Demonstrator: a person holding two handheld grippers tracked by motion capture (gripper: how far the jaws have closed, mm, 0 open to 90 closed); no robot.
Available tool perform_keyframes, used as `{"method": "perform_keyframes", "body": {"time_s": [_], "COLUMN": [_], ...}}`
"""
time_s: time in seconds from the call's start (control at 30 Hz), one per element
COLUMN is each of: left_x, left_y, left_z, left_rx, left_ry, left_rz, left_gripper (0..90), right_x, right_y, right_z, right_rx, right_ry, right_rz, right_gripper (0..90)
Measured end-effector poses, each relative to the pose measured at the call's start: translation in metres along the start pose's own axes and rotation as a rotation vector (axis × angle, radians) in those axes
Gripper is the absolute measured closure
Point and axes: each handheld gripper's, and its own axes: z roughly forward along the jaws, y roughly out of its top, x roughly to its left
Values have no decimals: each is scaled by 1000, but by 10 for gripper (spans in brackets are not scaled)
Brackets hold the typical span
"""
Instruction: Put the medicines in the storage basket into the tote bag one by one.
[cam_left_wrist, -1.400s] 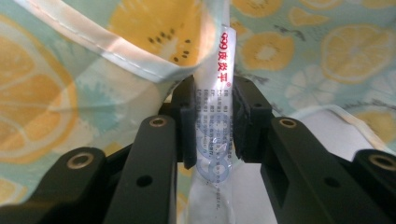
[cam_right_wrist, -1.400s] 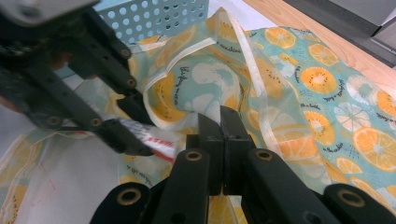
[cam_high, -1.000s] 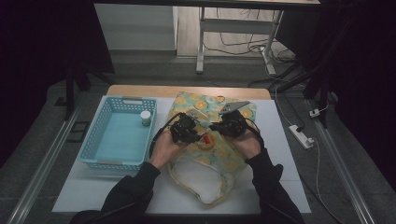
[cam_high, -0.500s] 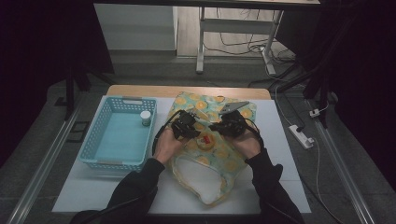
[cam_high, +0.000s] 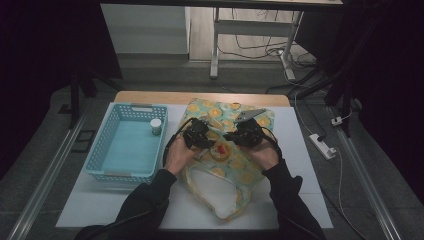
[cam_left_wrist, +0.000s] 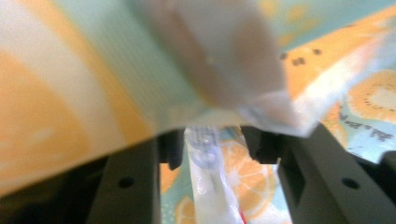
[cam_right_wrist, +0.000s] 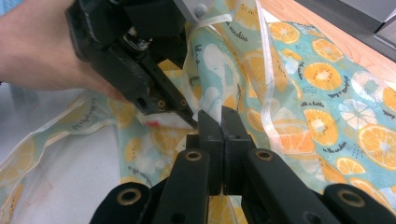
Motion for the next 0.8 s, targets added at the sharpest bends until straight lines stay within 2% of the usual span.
{"method": "perform_keyframes", "body": {"time_s": [0.3,0.47,0.8], "left_x": [-8,-11,-12], "left_y": [-2,-3,-6], "left_z": [-14,-24,-41], "left_rx": [-35,-64,-88], "left_ry": [-58,-107,-160], "left_rz": [35,31,30], "left_gripper": [396,317,190], "right_x": [-2,-2,-2], "right_y": [-1,-1,-1], "right_z": [0,0,-1], "right_rx": [0,1,0], "right_ry": [-1,-1,-1], "right_rz": [5,6,6], "right_gripper": [893,893,893]}}
